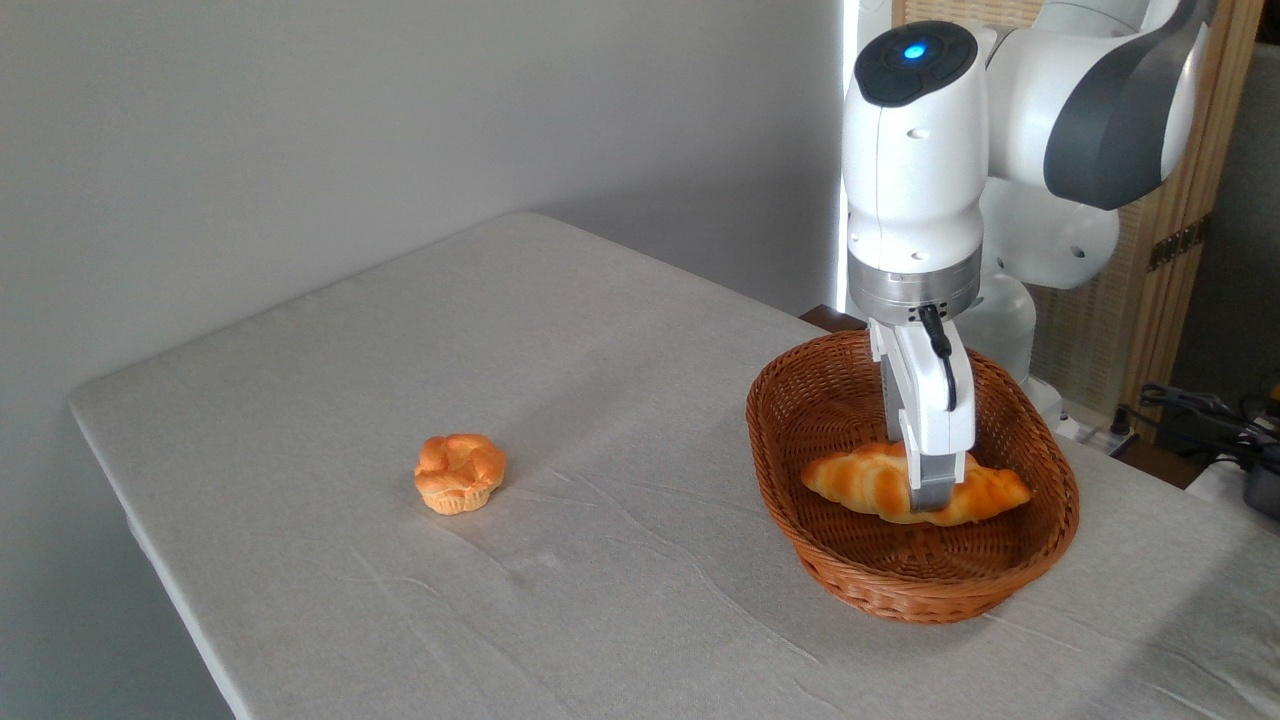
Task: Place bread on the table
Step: 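Close the gripper on the middle of the croissant, then lift the croissant out of the basket and carry it beside the bun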
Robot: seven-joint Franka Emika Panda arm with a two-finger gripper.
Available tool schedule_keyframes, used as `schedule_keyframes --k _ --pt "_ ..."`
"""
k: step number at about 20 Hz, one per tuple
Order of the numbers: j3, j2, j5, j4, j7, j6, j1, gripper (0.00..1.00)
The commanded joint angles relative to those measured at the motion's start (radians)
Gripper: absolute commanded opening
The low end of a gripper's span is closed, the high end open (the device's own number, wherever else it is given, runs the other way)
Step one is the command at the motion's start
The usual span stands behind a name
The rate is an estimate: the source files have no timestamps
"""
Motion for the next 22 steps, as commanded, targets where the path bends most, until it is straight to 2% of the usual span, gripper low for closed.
schedule_keyframes --k 1,2,5,7,11,15,22 --pt "0.015 0.012 0.018 -0.011 0.011 -0.003 -0.013 0.59" --pt "0.015 0.011 0.017 -0.009 0.011 -0.008 -0.015 0.46" --pt "-0.015 0.023 0.012 0.000 0.011 -0.011 -0.045 0.22" --pt "-0.046 0.041 0.011 0.012 0.000 -0.011 -0.048 0.15" --pt "-0.052 0.046 0.009 0.017 -0.006 -0.044 -0.058 0.13" --pt "-0.051 0.063 0.017 0.089 0.003 -0.127 -0.081 0.13" --pt "-0.051 0.084 0.014 0.149 0.003 -0.184 -0.097 0.10"
